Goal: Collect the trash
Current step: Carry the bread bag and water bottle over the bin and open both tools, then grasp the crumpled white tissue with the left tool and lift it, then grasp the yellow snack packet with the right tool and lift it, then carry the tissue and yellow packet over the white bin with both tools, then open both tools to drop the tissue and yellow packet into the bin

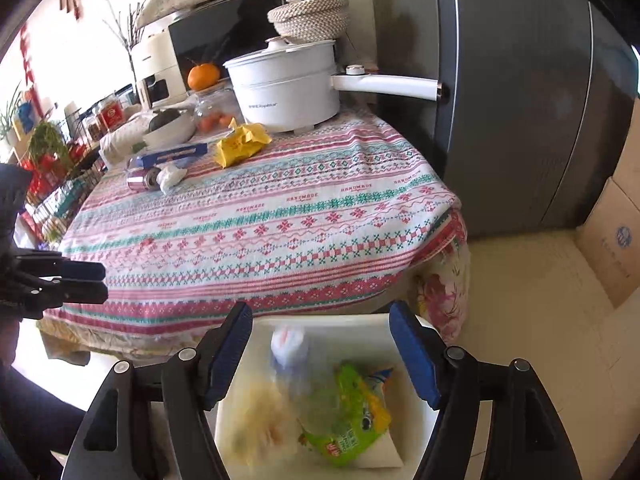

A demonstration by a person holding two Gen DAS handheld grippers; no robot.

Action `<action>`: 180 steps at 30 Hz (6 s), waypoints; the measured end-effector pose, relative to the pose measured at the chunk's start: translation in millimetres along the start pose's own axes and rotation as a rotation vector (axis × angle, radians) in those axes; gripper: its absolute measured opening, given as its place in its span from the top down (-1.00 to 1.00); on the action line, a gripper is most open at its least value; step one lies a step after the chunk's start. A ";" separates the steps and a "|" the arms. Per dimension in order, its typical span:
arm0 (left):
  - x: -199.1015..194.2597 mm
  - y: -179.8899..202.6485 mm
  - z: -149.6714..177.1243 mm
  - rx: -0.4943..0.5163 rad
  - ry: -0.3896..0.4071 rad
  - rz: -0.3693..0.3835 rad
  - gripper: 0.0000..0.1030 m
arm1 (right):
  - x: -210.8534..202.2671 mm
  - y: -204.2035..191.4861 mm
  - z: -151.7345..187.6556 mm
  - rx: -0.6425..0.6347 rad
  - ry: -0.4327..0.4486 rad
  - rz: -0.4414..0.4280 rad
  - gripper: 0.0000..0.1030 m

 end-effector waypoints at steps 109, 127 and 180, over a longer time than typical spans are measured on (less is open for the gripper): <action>-23.2 -187.6 -61.6 -0.310 0.237 -0.170 0.90 | 286.5 -118.3 -173.8 0.004 -0.164 0.045 0.94; -50.1 -98.6 -52.1 -0.211 0.253 -0.040 0.90 | 121.0 -96.3 -107.2 -0.028 -0.217 -0.068 0.94; 64.5 129.5 51.2 0.367 -0.049 0.068 -0.22 | 9.4 45.8 83.5 0.164 -0.465 -0.032 0.82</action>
Point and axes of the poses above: each gripper's, at about its wrist camera, not at the fingertips, and x roughly the way its jaws point, y to its right, z to its underside, the point moved 9 cm from there along x, roughly the way its jaws point, and after that the axes turned 7 degrees about -z, right-handed, at the moved point
